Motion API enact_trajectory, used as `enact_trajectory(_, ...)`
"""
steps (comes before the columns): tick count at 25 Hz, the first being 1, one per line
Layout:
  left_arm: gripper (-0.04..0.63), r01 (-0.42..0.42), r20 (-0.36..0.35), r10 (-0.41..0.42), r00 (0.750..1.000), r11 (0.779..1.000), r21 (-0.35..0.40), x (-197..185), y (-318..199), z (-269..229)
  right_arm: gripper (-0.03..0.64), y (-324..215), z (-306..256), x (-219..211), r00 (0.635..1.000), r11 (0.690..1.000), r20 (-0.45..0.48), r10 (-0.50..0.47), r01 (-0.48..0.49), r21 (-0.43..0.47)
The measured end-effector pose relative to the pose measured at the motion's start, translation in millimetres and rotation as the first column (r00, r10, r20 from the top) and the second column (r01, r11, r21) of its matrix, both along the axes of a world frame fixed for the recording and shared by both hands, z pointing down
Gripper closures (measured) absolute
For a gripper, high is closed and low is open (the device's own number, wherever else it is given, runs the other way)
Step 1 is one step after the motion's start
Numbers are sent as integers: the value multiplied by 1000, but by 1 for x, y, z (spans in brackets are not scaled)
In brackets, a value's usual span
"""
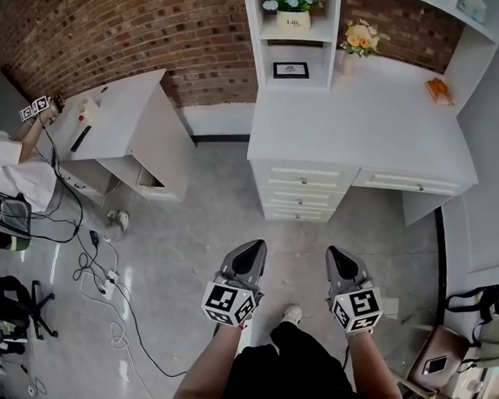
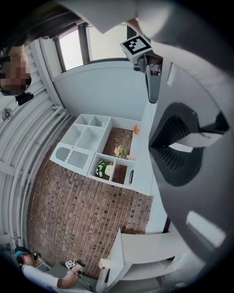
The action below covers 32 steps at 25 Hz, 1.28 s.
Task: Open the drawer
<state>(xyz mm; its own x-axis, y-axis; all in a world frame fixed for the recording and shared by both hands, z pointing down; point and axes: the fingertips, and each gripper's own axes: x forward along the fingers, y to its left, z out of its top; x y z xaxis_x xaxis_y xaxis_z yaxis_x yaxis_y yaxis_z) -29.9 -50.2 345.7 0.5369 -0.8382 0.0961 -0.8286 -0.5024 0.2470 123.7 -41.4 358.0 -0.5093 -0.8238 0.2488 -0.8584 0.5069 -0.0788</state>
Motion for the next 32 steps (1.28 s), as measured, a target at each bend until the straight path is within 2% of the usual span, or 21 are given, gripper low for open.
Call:
enact_trajectory(8, 592, 29, -1, -29, 1000, 1000, -2, 8, -28, 14, 615, -31, 20, 11, 1000, 1000, 9, -17, 18, -21)
enact_trajectory(16, 592, -22, -1, 22, 1000, 1000, 4, 20, -64, 37, 615, -64, 42, 0, 999, 999, -7, -37, 37, -26)
enact_trajectory(23, 592, -61, -2, 61, 998, 998, 14, 26, -104, 73, 615, -102, 77, -8, 1000, 1000, -7, -12, 12, -19)
enact_trajectory(32, 592, -69, -28, 69, 997, 997, -13, 21, -151, 131, 615, -157, 136, -22, 999, 999, -14, 31, -31, -30)
